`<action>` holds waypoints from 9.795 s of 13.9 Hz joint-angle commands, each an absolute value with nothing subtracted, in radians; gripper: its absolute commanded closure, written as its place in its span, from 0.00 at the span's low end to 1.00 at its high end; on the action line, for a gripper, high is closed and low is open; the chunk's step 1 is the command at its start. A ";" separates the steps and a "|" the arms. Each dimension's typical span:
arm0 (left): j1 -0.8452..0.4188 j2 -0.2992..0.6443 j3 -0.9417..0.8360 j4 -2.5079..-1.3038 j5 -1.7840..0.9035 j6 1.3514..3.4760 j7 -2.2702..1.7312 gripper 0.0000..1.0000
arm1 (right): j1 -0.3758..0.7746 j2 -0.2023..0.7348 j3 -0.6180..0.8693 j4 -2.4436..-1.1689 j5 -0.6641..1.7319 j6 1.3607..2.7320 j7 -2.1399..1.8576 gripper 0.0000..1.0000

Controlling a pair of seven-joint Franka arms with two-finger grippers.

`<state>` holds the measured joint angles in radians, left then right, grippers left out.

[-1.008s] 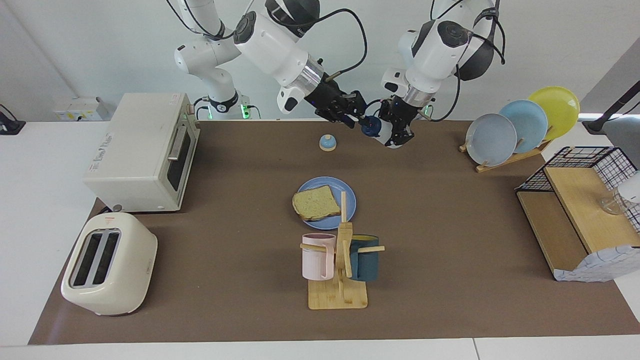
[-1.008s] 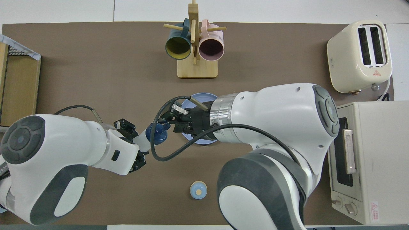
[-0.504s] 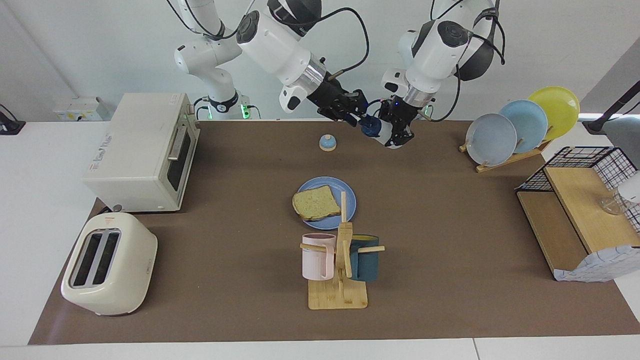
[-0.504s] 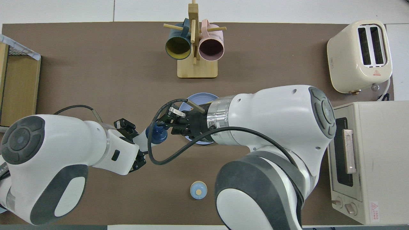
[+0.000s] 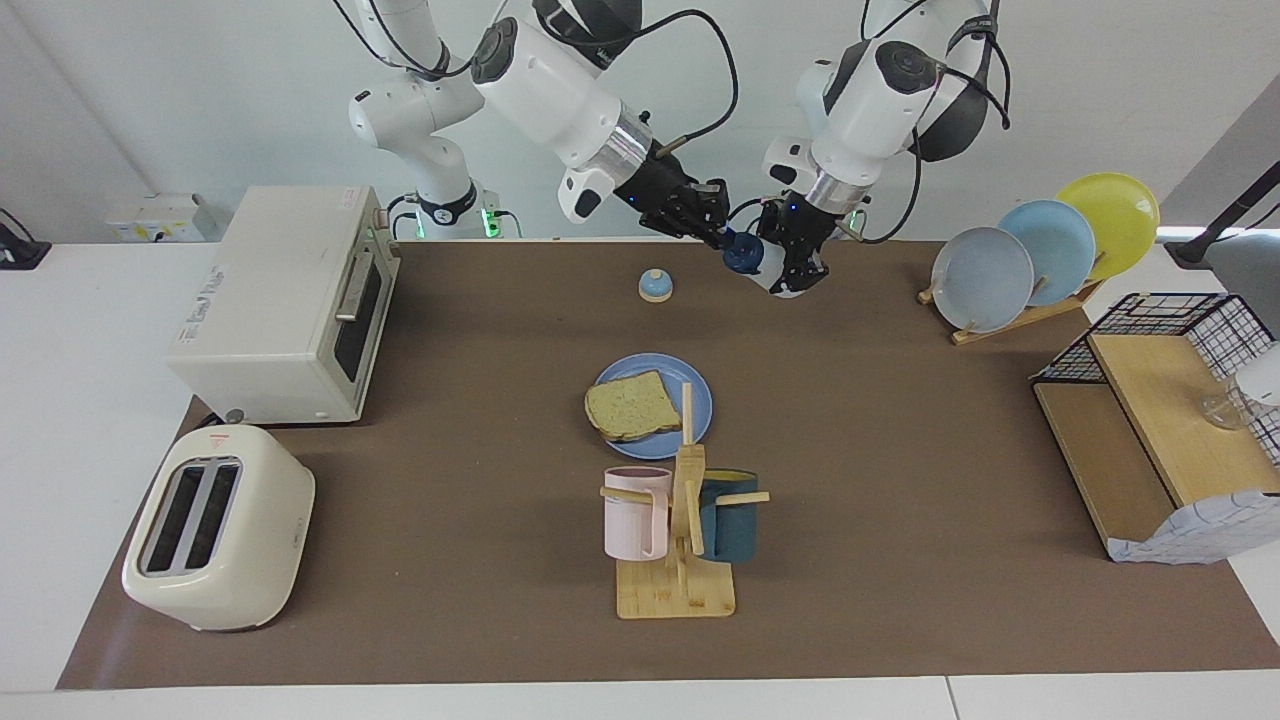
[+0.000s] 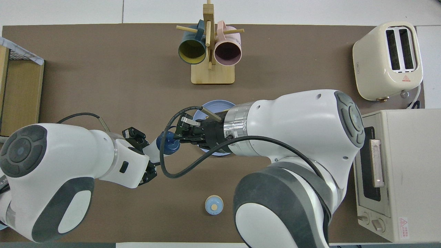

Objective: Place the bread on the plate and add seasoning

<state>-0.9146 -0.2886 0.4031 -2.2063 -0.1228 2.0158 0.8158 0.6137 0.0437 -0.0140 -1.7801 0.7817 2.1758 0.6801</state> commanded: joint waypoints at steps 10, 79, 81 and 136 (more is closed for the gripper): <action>-0.916 -0.325 0.406 -2.246 -0.103 2.037 0.847 1.00 | 0.482 0.032 -0.017 -1.781 1.006 2.178 0.695 1.00; -1.114 0.693 0.336 -1.385 0.784 1.301 0.568 1.00 | 0.031 -0.018 -0.068 -1.635 0.014 1.555 -0.038 0.00; -1.135 0.692 0.333 -1.384 0.775 1.287 0.568 1.00 | 0.034 -0.017 -0.069 -1.631 0.009 1.548 -0.037 0.00; -0.509 0.620 0.287 -1.974 0.244 3.508 -0.230 0.70 | 0.037 -0.018 -0.064 -1.623 0.012 1.482 -0.035 0.00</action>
